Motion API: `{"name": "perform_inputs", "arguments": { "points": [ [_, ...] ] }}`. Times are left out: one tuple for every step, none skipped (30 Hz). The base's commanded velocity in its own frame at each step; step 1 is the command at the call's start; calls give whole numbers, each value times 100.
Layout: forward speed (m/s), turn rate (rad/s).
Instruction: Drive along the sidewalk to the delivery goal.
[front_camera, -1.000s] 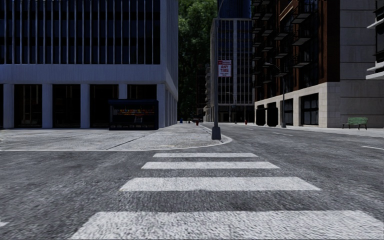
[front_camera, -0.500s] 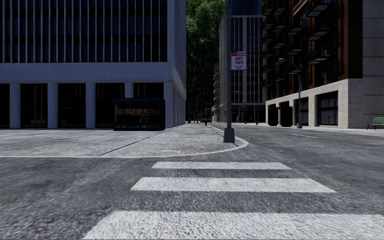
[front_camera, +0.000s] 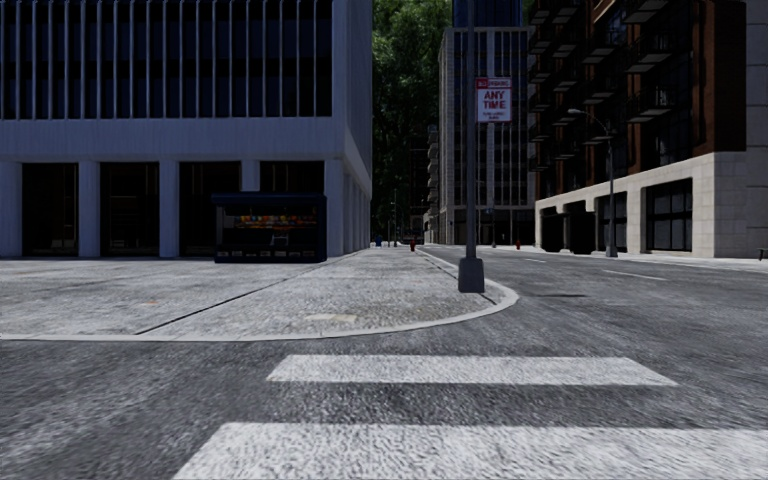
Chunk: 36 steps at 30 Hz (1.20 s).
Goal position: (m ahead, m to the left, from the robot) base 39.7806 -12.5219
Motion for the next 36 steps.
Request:
{"name": "perform_inputs", "arguments": {
  "points": [
    [200, 0],
    [200, 0],
    [200, 0],
    [200, 0],
    [200, 0],
    [200, 0],
    [200, 0],
    [200, 0],
    [200, 0],
    [200, 0],
    [200, 0],
    [200, 0],
    [200, 0],
    [200, 0],
    [200, 0],
    [200, 0],
    [200, 0],
    [200, 0],
    [200, 0],
    [200, 0],
    [200, 0],
    [200, 0],
    [200, 0],
    [200, 0],
    [200, 0],
    [200, 0],
    [200, 0],
    [200, 0],
    [200, 0],
    [200, 0],
    [200, 0],
    [200, 0],
    [200, 0],
    [199, 0],
    [184, 0],
    [169, 0]
  ]
}}
